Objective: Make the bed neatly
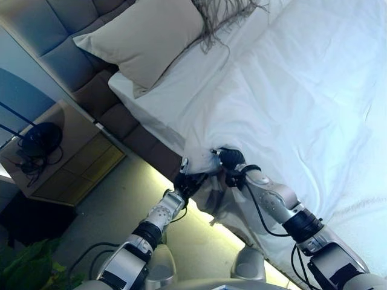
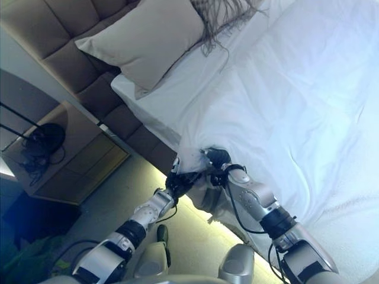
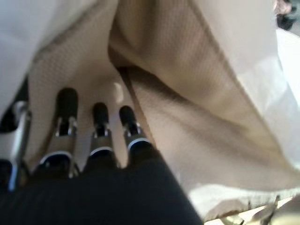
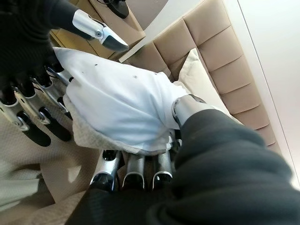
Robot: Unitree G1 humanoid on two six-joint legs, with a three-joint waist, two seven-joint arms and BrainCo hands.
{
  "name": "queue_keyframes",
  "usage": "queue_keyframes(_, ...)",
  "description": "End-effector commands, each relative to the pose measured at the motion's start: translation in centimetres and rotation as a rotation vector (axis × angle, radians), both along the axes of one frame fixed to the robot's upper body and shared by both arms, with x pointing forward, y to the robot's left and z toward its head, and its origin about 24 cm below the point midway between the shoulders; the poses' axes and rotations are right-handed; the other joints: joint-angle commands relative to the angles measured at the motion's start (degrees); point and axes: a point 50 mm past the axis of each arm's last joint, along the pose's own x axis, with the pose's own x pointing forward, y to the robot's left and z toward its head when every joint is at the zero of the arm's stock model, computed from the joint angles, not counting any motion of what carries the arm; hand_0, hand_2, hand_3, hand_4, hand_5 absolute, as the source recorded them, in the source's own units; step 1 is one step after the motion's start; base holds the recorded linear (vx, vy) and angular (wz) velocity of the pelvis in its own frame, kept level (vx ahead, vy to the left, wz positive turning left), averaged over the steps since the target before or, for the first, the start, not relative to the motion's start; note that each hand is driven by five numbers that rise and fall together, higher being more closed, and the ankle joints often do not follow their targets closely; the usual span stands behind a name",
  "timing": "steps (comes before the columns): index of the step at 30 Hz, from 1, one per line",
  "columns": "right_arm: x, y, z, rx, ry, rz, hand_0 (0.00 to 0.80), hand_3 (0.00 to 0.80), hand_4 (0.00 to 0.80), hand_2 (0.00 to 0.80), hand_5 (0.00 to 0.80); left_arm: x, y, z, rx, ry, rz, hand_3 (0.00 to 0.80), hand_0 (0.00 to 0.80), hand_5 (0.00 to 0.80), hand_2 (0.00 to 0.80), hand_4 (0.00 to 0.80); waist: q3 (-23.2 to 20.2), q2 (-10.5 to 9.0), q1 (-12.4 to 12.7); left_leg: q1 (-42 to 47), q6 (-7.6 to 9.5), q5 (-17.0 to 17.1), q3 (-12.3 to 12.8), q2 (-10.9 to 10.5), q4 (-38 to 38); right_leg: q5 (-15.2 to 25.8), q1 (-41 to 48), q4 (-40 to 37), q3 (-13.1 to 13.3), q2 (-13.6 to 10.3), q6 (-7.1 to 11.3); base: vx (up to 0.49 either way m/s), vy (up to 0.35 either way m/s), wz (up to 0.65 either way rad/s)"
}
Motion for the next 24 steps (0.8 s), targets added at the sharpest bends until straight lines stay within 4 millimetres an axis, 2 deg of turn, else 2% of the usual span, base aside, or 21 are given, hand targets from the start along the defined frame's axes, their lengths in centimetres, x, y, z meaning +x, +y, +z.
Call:
queue_keyframes(1,-1.9,3.9,3.0,0.217,-0.119,0.182,0.8,0.8,0.8,0.8,0.8,2.1,-0.1,2.8,-0.11,-0.115,0.04,0.373,0.373,0.373,0.373,0.373,-6.7,-1.16,0.8,-0.5,1.29,3.4,0.4,3.4,-0.9,9.5,-2.6,-3.2,-0.7,-4.2,-0.25,-0.016,0.002,0.07)
queue_keyframes(2,-2.0,4.2,3.1,0.221,-0.119,0.186,0.8,0.8,0.8,0.8,0.8,2.1,-0.6,3.1,-0.13,-0.105,0.029,0.8,0.8,0.8,0.8,0.8,-6.5,-1.17,0.9,-0.9,1.3,3.4,0.3,3.2,-0.7,9.6,-2.6,-3.2,-0.8,-4.3,-0.2,-0.026,-0.001,0.04)
queue_keyframes(7,-2.0,5.3,3.6,0.225,-0.14,0.207,0.8,0.8,0.8,0.8,0.8,2.5,-2.2,4.5,-0.17,-0.121,-0.015,0.8,0.8,0.8,0.8,0.8,-5.1,-1.27,1.4,-2.2,1.29,3.5,-0.4,2.9,0.0,10.1,-3.0,-3.2,-1.3,-4.7,-0.06,-0.054,-0.006,0.05)
queue_keyframes(11,-2.0,5.9,3.8,0.22,-0.151,0.219,0.8,0.8,0.8,0.8,0.8,3.0,-2.7,5.3,-0.164,-0.132,-0.034,0.8,0.8,0.8,0.8,0.8,-4.2,-1.4,1.6,-2.9,1.25,3.5,-0.6,2.9,0.4,10.4,-3.4,-3.2,-1.3,-4.7,-0.11,-0.047,-0.022,0.11)
queue_keyframes(17,-1.9,6.3,4.0,0.224,-0.153,0.227,0.8,0.8,0.8,0.8,0.8,3.5,-2.4,5.6,-0.143,-0.117,-0.019,0.8,0.8,0.8,0.8,0.8,-3.6,-1.65,1.7,-3.0,1.21,3.7,-0.8,3.1,0.3,10.4,-3.5,-3.0,-1.2,-4.6,-0.19,-0.007,-0.005,0.01)
queue_keyframes(24,-2.2,6.4,3.1,0.21,-0.111,0.243,0.8,0.8,0.8,0.8,0.8,4.0,-1.2,5.9,-0.107,-0.143,0.027,0.8,0.8,0.8,0.8,0.8,-3.7,-1.61,1.8,-2.1,1.26,3.8,-0.6,3.2,-0.7,10.3,-3.0,-3.3,-1.2,-4.4,-0.13,0.0,0.0,0.0)
